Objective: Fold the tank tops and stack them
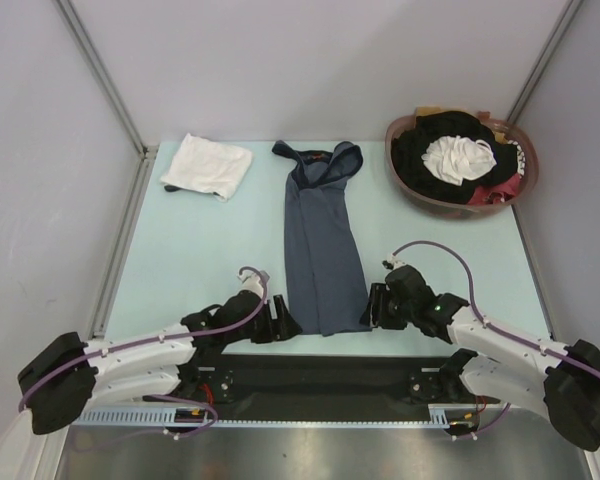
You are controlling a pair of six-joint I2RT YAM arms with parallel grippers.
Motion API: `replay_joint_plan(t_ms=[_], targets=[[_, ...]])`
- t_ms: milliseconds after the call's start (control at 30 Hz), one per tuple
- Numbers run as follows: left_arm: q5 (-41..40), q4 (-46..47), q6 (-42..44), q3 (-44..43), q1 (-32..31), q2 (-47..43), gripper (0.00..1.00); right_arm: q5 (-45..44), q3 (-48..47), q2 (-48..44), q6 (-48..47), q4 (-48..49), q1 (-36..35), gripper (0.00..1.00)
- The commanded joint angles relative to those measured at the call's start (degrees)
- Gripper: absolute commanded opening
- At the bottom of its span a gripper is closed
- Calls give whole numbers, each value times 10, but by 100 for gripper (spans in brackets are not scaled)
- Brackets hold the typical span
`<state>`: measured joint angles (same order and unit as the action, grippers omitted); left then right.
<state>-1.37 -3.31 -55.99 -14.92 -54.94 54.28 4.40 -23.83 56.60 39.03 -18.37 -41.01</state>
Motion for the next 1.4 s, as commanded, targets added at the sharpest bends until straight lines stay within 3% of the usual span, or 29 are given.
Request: replay_joint_plan(t_ms=[0, 267, 367, 433, 500, 600, 767, 867, 900, 933, 1000, 1033, 1267, 1367], targets=[[0, 55, -48, 32, -12, 41, 77, 4, 10, 11, 45, 6, -12, 49], [-21, 52, -54, -3, -38, 103, 72, -21, 17, 12, 48, -6, -23, 46], [-23, 62, -56, -1, -39, 109, 62, -20, 18, 23, 47, 10, -23, 47], [-21, 68, -56, -2, -39, 119, 52, -21, 15, 33, 41, 17, -23, 42], [-21, 69, -54, -6, -39, 129, 44, -18, 11, 50, 36, 22, -23, 26], [-28, 61, -50, -13, -39, 132, 39, -5, 8, 61, 31, 30, -24, 13], [-28, 56, -47, -20, -39, 146, 32, 0, 4, 49, 35, 22, -50, 5], [-26, 54, -47, -13, -39, 145, 14, -4, 3, 33, 43, 5, -65, 14], [-27, 52, -47, -9, -39, 141, 0, -5, 4, 22, 44, 0, -65, 32], [-30, 46, -50, -7, -39, 137, 0, -11, 4, 16, 44, -11, -65, 39], [-37, 18, -48, -1, -38, 116, 0, -24, 3, 1, 42, -25, -66, 53], [-48, -8, -46, -2, -38, 107, 0, -29, 2, -13, 42, -37, -65, 55], [-65, -75, -48, 21, -38, -16, 0, -11, -2, -7, 30, -24, -40, 57], [-52, -69, -43, 26, -38, -16, 32, 24, 3, 18, 28, 14, -28, 54]])
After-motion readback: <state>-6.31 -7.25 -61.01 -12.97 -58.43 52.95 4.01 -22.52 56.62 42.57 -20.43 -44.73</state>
